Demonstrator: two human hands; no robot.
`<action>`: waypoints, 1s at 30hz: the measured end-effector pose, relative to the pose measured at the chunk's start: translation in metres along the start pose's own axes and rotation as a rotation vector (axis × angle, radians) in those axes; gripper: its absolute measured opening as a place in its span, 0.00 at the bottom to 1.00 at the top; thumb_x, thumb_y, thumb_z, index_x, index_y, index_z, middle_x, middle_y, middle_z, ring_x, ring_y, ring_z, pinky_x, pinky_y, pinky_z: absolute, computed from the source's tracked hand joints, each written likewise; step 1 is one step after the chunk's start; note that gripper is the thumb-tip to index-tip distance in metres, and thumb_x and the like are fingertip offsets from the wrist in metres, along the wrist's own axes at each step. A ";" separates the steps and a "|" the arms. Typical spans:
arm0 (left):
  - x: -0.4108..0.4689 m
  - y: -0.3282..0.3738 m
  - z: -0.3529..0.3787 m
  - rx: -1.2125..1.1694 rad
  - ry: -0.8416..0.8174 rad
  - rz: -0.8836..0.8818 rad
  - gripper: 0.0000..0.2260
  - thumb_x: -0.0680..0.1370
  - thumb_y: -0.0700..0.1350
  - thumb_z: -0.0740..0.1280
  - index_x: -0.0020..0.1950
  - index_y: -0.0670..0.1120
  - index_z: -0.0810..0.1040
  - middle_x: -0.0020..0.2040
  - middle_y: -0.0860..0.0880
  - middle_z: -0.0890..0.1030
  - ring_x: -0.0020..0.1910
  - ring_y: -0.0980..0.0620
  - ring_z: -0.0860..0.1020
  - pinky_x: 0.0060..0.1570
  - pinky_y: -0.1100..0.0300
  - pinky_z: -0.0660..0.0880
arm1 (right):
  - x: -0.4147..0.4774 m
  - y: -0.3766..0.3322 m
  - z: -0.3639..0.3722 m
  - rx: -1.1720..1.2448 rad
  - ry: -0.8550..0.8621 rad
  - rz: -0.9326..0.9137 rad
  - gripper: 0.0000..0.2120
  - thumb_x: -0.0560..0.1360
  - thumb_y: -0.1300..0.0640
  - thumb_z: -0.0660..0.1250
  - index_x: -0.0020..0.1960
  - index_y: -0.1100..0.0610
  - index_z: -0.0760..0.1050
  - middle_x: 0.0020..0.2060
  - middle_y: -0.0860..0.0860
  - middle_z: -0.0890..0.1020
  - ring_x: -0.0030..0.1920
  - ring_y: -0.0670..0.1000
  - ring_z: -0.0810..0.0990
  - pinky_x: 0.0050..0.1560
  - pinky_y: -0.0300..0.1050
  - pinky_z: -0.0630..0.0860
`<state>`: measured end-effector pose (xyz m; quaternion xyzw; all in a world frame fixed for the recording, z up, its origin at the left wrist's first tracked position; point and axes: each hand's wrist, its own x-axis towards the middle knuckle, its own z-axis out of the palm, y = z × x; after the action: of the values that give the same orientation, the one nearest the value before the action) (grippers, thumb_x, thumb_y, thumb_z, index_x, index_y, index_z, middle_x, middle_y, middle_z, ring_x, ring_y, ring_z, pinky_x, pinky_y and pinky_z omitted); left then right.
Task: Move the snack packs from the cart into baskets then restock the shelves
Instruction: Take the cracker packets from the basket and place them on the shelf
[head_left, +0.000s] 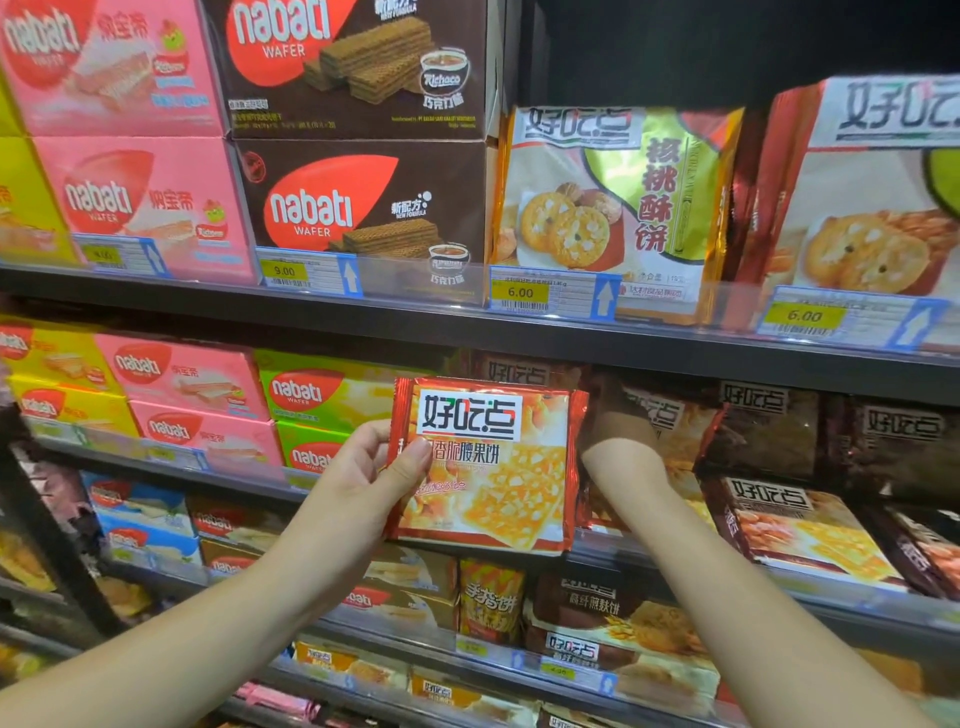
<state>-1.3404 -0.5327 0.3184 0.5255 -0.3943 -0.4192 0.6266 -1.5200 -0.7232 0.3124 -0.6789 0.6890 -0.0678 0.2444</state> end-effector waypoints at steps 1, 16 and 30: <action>0.001 0.000 0.001 0.000 -0.001 -0.003 0.23 0.74 0.53 0.70 0.68 0.49 0.73 0.58 0.47 0.86 0.56 0.45 0.86 0.53 0.46 0.80 | 0.002 0.002 0.001 0.003 0.021 -0.025 0.03 0.82 0.60 0.63 0.55 0.59 0.73 0.42 0.52 0.73 0.42 0.48 0.76 0.46 0.39 0.77; 0.012 -0.010 0.040 -0.035 -0.041 -0.021 0.20 0.76 0.51 0.68 0.67 0.49 0.73 0.57 0.49 0.87 0.56 0.48 0.86 0.56 0.48 0.80 | -0.036 0.060 -0.027 0.912 0.018 -0.257 0.18 0.83 0.42 0.57 0.55 0.54 0.77 0.42 0.51 0.87 0.45 0.53 0.86 0.49 0.52 0.80; 0.060 -0.024 0.131 0.308 -0.178 -0.018 0.07 0.82 0.51 0.68 0.58 0.52 0.74 0.54 0.54 0.85 0.53 0.56 0.84 0.53 0.59 0.81 | -0.051 0.151 -0.063 0.719 0.236 -0.446 0.18 0.75 0.49 0.75 0.62 0.50 0.78 0.47 0.44 0.87 0.46 0.43 0.86 0.50 0.42 0.83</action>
<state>-1.4456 -0.6340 0.3162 0.5798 -0.5030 -0.4040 0.4976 -1.6855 -0.6783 0.3157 -0.6705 0.4812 -0.4317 0.3640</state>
